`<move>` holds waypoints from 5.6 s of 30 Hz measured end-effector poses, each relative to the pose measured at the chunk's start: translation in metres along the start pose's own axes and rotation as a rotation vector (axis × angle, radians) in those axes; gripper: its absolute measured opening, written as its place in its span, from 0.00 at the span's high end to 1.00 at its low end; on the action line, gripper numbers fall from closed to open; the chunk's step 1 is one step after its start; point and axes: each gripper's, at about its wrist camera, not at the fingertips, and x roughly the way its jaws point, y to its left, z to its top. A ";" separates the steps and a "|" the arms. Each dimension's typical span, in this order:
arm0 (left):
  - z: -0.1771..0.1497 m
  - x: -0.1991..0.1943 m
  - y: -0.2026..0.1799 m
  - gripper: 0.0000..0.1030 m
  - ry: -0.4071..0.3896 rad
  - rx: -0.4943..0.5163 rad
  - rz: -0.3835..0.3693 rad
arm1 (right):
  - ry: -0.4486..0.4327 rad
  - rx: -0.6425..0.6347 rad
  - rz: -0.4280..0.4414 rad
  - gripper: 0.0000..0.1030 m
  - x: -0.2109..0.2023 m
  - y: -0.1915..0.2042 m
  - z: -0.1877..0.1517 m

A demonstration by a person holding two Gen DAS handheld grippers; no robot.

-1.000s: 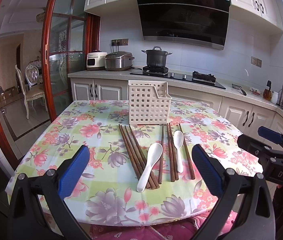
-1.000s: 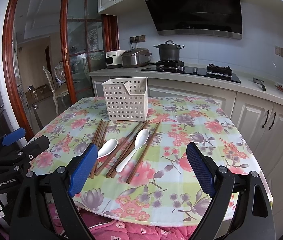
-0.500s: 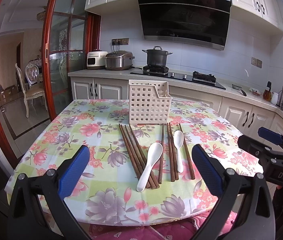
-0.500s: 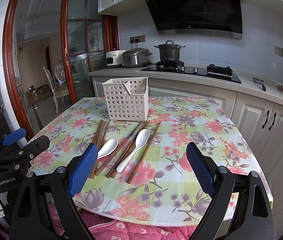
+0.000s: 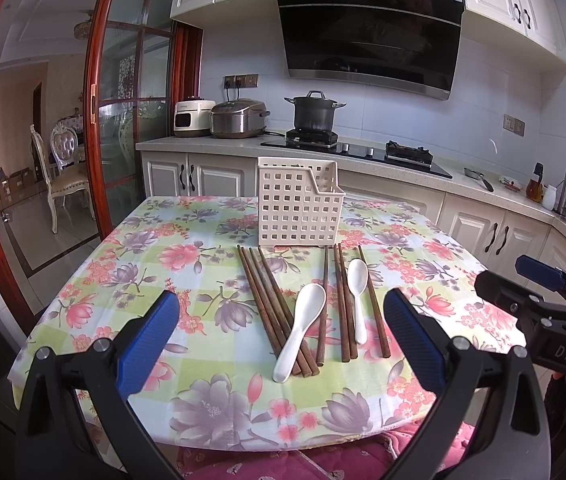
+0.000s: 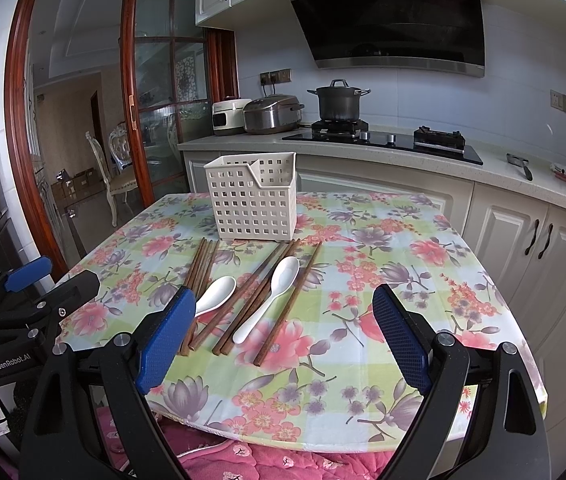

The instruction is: Organize utensils

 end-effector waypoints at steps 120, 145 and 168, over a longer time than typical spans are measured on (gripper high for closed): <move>0.070 0.147 0.056 0.93 0.149 -0.046 0.023 | 0.035 0.026 0.028 0.94 0.130 -0.035 0.060; 0.076 0.097 0.039 0.94 0.023 -0.013 0.028 | -0.098 -0.022 0.067 0.94 0.075 -0.023 0.059; 0.086 0.082 0.035 0.94 -0.029 -0.001 0.042 | -0.126 -0.028 0.069 0.94 0.065 -0.021 0.062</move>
